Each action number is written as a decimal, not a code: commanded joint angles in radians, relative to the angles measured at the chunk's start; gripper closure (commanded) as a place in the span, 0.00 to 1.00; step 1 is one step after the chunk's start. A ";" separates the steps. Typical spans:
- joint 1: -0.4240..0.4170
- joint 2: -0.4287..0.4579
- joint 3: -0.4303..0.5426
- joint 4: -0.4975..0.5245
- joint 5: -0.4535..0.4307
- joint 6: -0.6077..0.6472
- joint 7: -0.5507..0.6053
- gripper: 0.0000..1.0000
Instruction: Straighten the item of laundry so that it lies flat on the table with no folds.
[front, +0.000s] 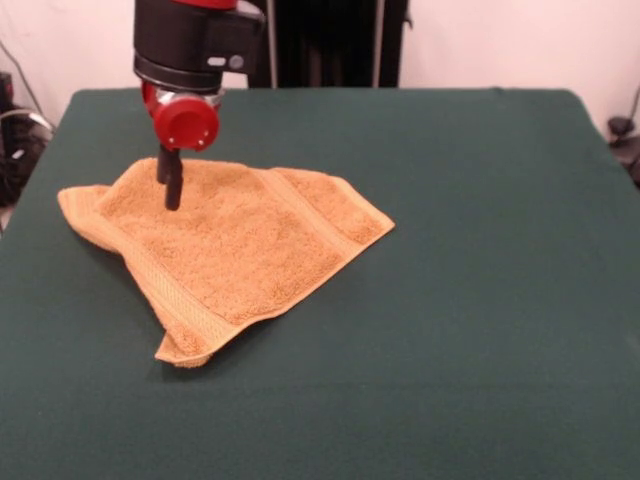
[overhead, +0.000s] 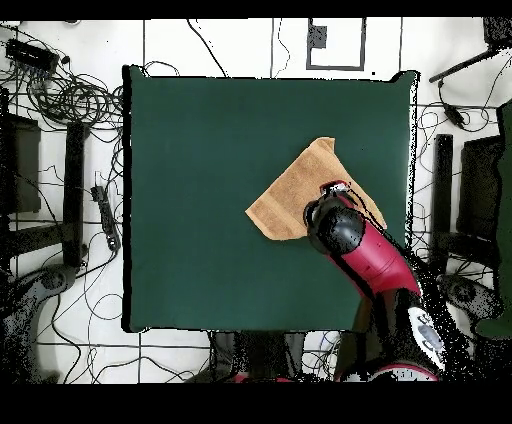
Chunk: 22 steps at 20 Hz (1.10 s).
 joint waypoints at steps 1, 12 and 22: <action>0.045 0.012 0.128 0.085 0.061 -0.014 0.240 0.00; 0.063 0.018 0.106 0.091 0.067 -0.034 0.249 0.00; 0.172 -0.091 -0.040 0.219 0.110 0.141 0.281 0.00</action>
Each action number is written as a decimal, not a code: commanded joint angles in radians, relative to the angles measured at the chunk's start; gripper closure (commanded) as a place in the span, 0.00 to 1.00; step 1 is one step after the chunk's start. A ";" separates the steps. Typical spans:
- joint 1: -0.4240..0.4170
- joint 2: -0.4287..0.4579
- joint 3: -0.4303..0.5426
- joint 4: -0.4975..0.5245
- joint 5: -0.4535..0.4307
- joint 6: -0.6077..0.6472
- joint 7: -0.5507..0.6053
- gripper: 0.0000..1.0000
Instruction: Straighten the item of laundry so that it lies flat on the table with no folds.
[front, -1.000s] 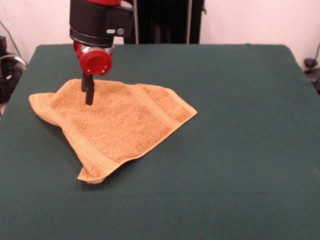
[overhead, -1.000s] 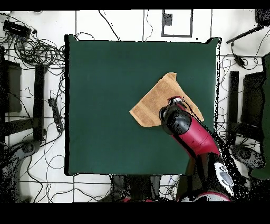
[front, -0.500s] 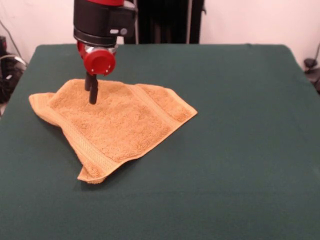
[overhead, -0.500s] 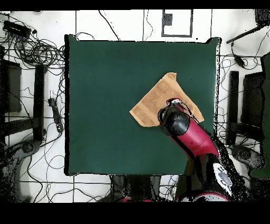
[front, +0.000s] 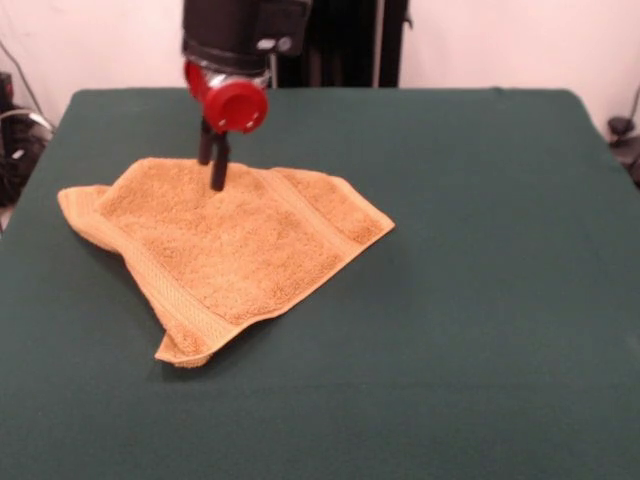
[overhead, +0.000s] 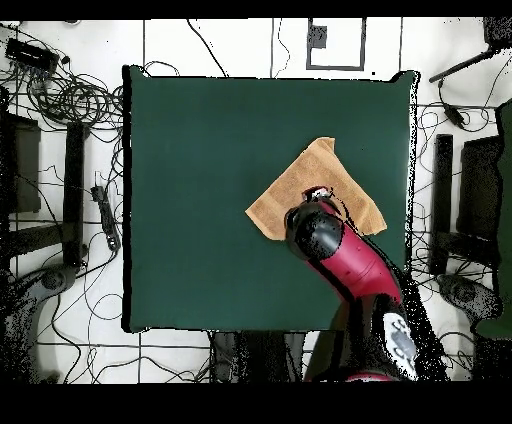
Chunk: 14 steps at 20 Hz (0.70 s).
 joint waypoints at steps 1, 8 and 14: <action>0.048 -0.053 0.031 0.190 0.075 0.075 0.272 0.00; -0.027 -0.014 0.069 0.246 0.021 -0.048 0.219 0.00; -0.114 -0.007 0.120 0.253 -0.031 -0.075 0.155 0.00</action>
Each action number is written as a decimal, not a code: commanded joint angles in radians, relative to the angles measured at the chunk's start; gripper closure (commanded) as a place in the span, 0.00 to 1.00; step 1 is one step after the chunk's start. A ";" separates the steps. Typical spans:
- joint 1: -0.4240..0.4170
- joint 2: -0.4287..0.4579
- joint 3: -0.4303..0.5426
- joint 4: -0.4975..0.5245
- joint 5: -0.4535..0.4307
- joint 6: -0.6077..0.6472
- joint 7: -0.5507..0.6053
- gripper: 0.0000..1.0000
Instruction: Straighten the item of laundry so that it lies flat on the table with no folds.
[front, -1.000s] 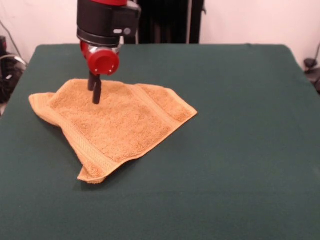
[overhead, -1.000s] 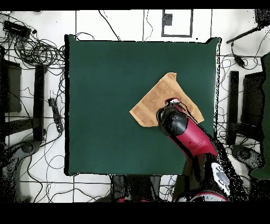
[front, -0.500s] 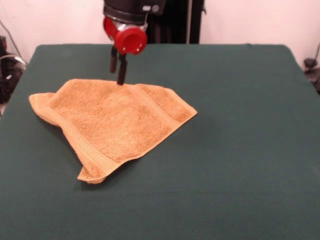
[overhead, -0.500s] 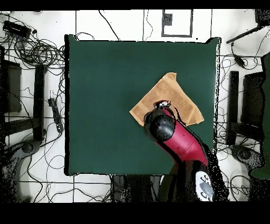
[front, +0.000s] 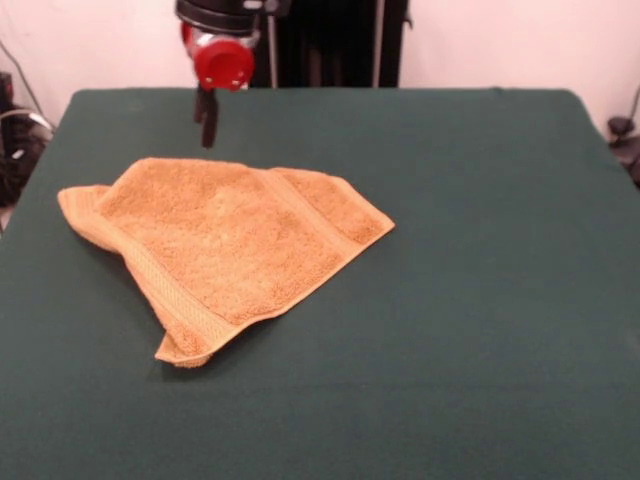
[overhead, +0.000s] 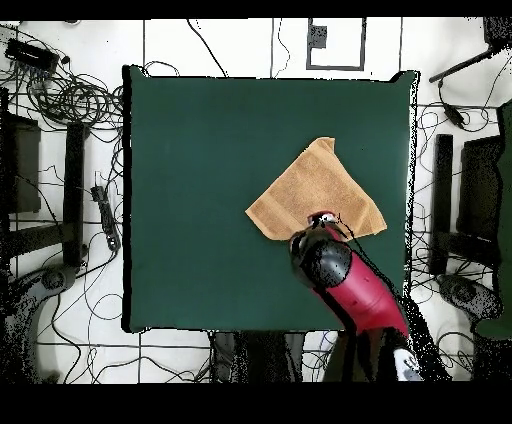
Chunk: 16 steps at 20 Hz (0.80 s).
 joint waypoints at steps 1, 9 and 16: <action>-0.064 0.060 0.134 0.117 -0.038 -0.055 0.154 0.00; -0.076 0.097 0.173 0.101 -0.030 -0.093 0.183 0.00; -0.062 0.079 0.175 0.116 0.006 -0.083 0.217 0.00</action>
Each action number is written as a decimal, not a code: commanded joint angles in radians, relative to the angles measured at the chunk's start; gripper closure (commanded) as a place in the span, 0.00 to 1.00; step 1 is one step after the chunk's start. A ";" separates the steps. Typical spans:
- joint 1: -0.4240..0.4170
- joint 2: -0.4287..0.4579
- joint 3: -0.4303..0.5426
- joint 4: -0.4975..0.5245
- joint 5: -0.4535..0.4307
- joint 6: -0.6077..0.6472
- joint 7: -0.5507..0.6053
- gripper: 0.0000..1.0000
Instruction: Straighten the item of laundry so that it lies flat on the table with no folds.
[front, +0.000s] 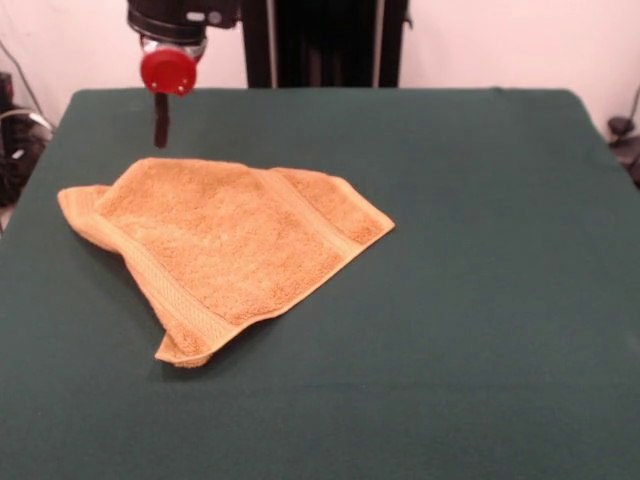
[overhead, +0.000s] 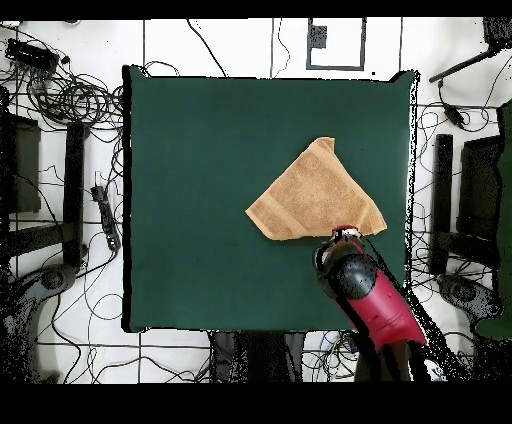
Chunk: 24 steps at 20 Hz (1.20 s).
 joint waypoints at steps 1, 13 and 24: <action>0.066 0.042 0.130 0.079 0.030 0.010 0.219 0.00; 0.151 0.004 0.009 0.000 0.036 0.192 0.167 0.00; 0.033 0.122 0.117 -0.062 -0.020 0.060 0.101 0.00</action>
